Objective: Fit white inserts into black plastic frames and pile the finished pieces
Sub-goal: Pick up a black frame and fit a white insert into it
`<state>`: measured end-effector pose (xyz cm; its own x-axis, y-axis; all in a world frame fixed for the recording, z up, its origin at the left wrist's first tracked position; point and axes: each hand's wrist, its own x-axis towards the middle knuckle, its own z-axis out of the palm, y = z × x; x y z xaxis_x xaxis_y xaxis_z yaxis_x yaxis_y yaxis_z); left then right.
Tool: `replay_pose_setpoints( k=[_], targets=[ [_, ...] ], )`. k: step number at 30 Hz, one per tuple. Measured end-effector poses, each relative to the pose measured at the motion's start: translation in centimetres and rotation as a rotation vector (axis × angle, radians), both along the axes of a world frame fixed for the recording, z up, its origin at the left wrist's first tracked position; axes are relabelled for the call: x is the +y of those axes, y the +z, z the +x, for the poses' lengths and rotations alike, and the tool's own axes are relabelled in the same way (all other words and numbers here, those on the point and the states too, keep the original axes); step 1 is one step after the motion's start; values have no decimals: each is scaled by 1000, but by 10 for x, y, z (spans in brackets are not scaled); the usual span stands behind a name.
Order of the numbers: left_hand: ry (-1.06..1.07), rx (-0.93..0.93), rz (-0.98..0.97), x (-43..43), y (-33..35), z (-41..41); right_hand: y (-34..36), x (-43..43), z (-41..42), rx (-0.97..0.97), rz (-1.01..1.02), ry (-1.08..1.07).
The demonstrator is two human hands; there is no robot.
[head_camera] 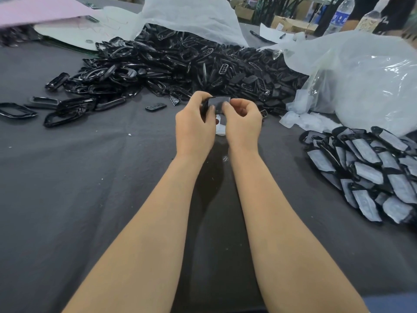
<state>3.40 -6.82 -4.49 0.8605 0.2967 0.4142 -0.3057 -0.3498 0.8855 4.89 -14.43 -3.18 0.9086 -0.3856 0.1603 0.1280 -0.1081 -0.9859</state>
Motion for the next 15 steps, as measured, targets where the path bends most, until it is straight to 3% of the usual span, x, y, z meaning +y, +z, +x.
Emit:
replay_pose_setpoints(
  k=[7, 15],
  targets=[
    [12, 1, -90, 2, 0, 1, 1, 0, -4, -118, -107, 18],
    [-28, -10, -56, 1, 0, 0, -2, -9, 1, -55, -71, 11]
  ],
)
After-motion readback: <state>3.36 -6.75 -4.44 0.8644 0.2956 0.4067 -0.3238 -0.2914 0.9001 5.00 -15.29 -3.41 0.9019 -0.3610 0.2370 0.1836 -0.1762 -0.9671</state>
